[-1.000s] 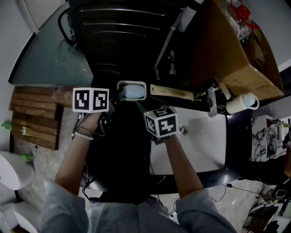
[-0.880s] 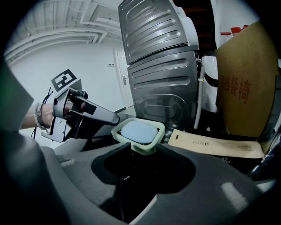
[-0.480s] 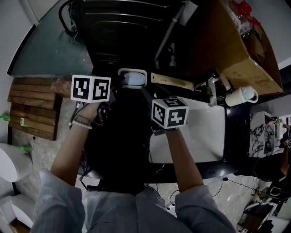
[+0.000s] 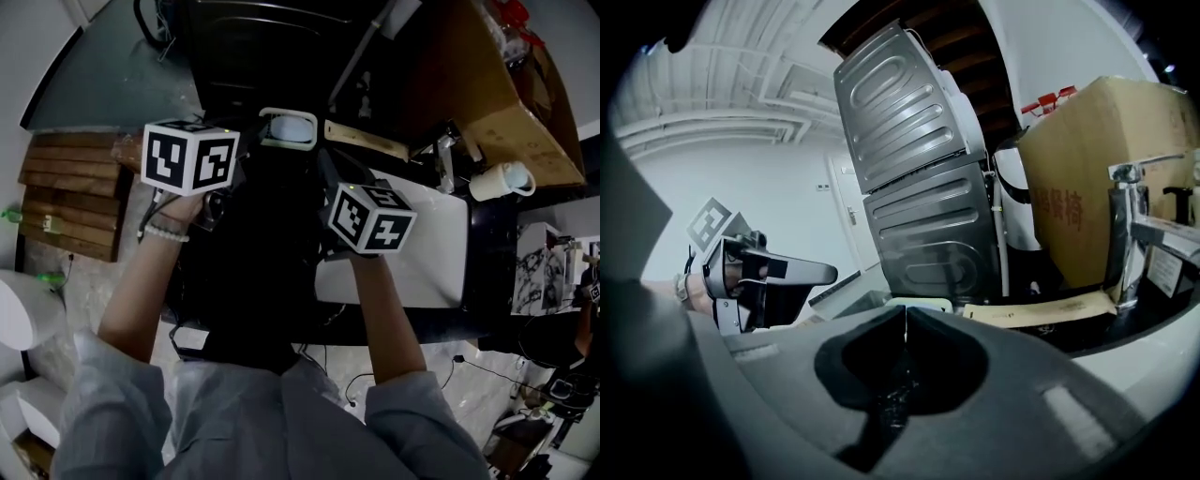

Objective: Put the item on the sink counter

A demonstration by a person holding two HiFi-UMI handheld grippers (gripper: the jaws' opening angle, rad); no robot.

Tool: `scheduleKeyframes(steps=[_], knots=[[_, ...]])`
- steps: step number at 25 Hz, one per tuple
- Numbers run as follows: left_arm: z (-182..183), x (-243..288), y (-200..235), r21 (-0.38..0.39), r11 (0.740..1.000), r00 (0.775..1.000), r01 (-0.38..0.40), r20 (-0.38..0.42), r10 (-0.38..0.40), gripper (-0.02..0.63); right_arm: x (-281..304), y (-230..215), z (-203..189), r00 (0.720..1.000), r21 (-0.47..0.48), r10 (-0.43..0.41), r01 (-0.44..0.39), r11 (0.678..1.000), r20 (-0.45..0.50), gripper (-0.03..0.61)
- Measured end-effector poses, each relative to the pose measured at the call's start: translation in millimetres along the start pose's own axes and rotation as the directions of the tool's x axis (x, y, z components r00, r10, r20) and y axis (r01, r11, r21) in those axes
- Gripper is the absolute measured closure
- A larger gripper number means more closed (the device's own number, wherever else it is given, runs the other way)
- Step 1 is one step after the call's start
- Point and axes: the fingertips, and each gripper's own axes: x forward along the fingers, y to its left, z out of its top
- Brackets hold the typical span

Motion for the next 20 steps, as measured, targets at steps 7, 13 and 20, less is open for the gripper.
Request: scheduleKeyframes(steps=[7,13,20], knots=[[16.3,-40.6,-21.2,0.032,0.999,0.997,0.016,0.079,-0.019,0.609,-38.8,24.8,17.8,0.996,0.033,0.016,-0.019,0.999,0.083,0.580],[34.0,-77.1,-43.9,0.059,0.998,0.987,0.036,0.152,-0.045,0.609,-69.6,45.3,33.9,0.989,0.029,0.035,-0.040,0.999,0.142,0.580],[38.9,-120.2,-62.7,0.091,0.995,0.973,0.027,0.224,-0.047,0.609,-100.2,70.6,45.8,0.978,0.014,0.059,-0.063,0.998,0.199,0.580]])
